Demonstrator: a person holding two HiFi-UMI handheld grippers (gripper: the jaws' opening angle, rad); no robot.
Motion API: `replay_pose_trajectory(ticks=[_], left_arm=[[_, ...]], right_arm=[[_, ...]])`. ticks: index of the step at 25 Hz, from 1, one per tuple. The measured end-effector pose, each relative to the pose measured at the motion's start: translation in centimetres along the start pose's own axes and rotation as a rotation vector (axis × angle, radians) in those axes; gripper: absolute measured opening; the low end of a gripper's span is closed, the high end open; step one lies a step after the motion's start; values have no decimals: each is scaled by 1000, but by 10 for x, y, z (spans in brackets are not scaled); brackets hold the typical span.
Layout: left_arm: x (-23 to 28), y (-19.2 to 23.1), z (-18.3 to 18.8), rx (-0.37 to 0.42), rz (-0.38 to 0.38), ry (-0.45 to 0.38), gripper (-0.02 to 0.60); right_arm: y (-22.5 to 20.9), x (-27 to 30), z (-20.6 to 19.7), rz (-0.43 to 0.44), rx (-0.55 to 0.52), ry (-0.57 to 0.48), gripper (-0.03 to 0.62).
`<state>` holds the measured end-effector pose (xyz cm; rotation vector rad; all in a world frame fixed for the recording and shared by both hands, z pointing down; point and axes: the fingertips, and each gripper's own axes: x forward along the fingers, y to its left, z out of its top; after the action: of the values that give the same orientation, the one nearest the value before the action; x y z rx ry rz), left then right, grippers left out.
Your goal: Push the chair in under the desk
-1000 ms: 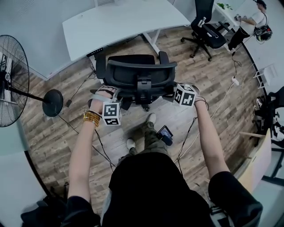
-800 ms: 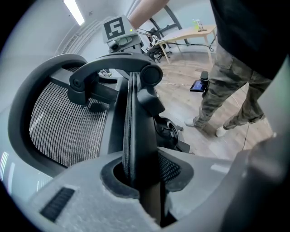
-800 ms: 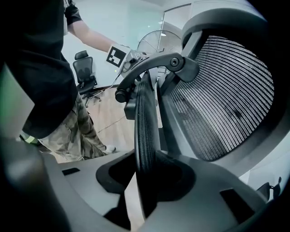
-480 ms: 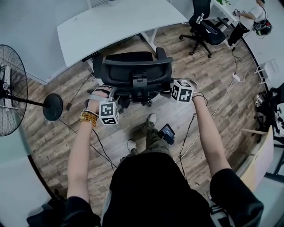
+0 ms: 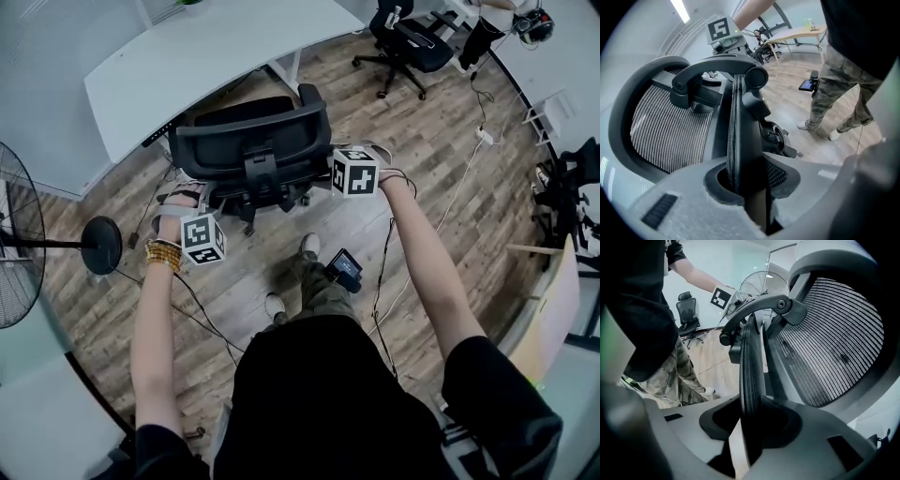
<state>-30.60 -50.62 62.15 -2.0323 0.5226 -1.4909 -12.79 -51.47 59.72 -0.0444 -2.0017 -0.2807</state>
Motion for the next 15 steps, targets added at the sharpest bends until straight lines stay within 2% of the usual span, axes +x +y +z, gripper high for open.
replay_pose_trajectory(ticks=[9,15], left_arm=[[30,50,-8,-17,-7,17,100],[41,56,-11,-25,3,27,100]], right_arm=[[-60,-2,-12,23,-10,1,127],[-74,3,-17,21,-33,-4,129]])
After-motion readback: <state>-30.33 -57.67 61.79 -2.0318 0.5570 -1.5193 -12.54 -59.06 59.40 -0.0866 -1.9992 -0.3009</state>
